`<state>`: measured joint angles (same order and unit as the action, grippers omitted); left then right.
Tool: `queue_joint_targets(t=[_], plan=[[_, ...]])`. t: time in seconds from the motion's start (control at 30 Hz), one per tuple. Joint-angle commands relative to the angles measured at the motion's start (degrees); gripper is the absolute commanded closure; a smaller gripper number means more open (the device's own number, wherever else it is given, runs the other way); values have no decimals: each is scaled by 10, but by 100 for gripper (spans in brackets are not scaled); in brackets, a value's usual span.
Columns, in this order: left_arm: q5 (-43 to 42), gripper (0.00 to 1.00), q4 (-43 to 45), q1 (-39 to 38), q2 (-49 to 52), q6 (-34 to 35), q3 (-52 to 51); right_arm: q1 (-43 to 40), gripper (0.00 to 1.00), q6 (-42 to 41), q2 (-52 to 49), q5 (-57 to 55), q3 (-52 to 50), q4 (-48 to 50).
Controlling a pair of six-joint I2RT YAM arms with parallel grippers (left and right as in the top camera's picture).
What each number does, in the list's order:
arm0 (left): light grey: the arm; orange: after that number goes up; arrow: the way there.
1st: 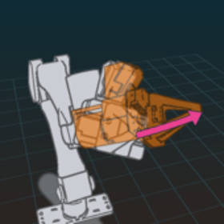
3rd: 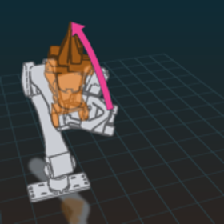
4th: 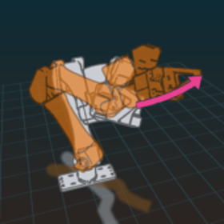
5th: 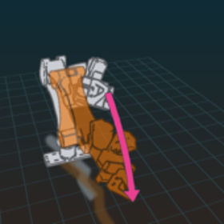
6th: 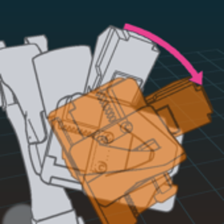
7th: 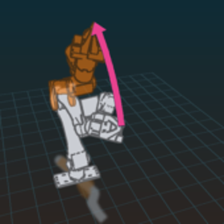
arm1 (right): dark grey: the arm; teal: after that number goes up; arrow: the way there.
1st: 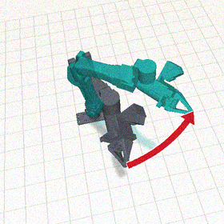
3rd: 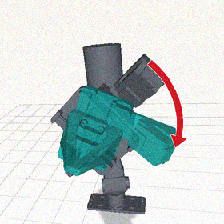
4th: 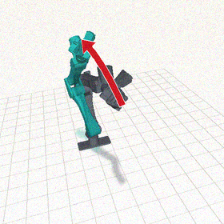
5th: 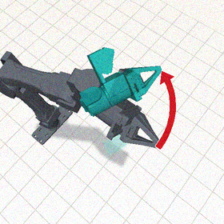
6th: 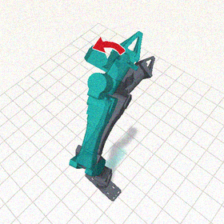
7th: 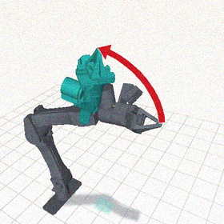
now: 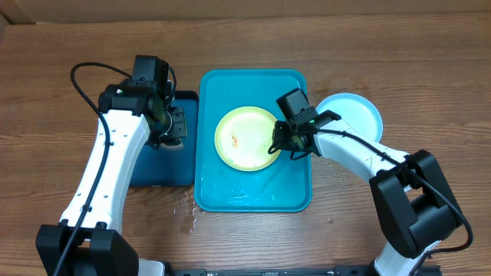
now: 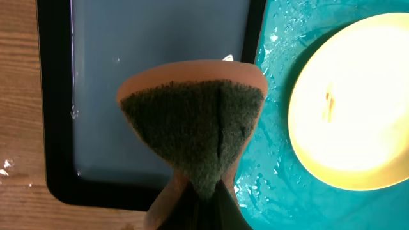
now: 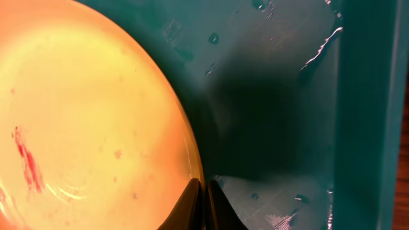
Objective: Clean dirty plates on tray and stack at the side
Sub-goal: 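Hold the yellow plate rim steady on the teal tray with the right gripper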
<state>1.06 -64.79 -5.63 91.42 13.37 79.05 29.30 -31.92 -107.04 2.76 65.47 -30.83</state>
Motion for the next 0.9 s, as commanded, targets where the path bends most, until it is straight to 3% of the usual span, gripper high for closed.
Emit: queue_joint_targets(t=[0.0, 0.07, 0.17, 0.23, 0.33, 0.37, 0.53, 0.63, 0.67, 0.73, 0.77, 0.83, 0.87], plan=[[-7, 96, 5, 0, -3, -18, -2, 3, 96, -8, 5, 49, 9, -4], [-7, 96, 5, 0, -3, -18, -2, 3, 94, -26, 5, 59, 9, -15], [-7, 96, 5, 0, -3, -18, -2, 3, 67, -26, 5, 48, 9, -12], [-10, 96, 5, 0, -3, -18, -2, 2, 67, -26, 5, 31, 9, -4], [-11, 96, 5, 0, -3, -19, -2, 2, 92, -26, 5, 16, 9, 3], [-11, 96, 6, 0, -3, -21, -2, 2, 96, -26, 5, 17, 9, 3], [-19, 96, 16, 0, -2, -28, -2, 3, 96, -26, 5, 47, 9, -7], [-66, 96, 27, 0, 0, -45, -2, 3, 96, -28, 5, 68, 9, -22], [-82, 96, 31, -1, 1, -45, -2, 3, 94, -31, 5, 70, 9, -26], [-116, 96, 41, -4, 2, -45, -2, 3, 77, -31, 5, 70, 9, -26], [-130, 96, 47, -7, 3, -45, -2, 3, 73, -30, 5, 69, 9, -22], [-147, 96, 60, -17, 5, -44, -2, 3, 72, -30, 5, 63, 9, -13], [-149, 96, 67, -23, 8, -44, -2, 3, 77, -30, 5, 61, 9, -8]])
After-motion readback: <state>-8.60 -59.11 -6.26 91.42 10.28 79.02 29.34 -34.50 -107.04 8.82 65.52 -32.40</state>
